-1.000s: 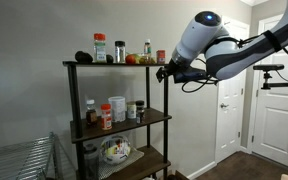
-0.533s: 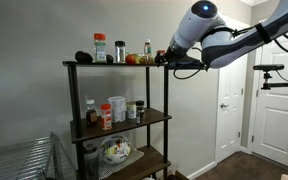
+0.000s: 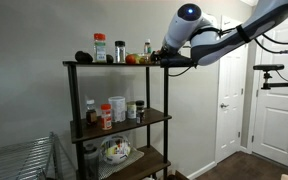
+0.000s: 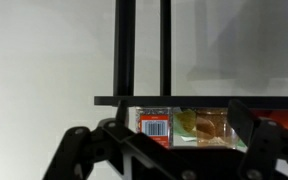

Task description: Put the orange spice bottle on the middle shelf

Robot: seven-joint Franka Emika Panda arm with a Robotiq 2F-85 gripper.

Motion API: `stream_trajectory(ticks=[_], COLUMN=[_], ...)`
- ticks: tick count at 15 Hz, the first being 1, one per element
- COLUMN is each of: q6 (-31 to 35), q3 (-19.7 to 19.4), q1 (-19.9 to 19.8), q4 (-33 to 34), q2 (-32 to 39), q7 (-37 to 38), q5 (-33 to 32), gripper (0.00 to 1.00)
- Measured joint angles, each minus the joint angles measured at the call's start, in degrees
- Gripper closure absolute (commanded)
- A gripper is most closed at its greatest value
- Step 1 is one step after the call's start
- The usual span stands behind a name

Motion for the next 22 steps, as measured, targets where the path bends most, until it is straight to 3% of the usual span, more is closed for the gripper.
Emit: stream_trajectory(ticks=[5,11,17,18,19,22], q6=[-4.84,-9.64,-9.64,-9.64,-9.64,-9.64], q3=[1.7,-10.3,-16.32,-16.8,-17.22,-17.98], q1=[-1.87,10.67,16.29,16.71,17.13,17.9], q4=[5.1,8.87,10.78,10.9,10.94,10.96], q2=[4.38,8.16,9.85,9.95,10.0,10.13], q7=[1.26,2.03,2.04,2.05,2.06,2.15], q5=[-4.22,-8.13,-8.13,-8.14,-8.14,-8.58], gripper=[0.0,0.0,0.0,0.25,0.27,0.47])
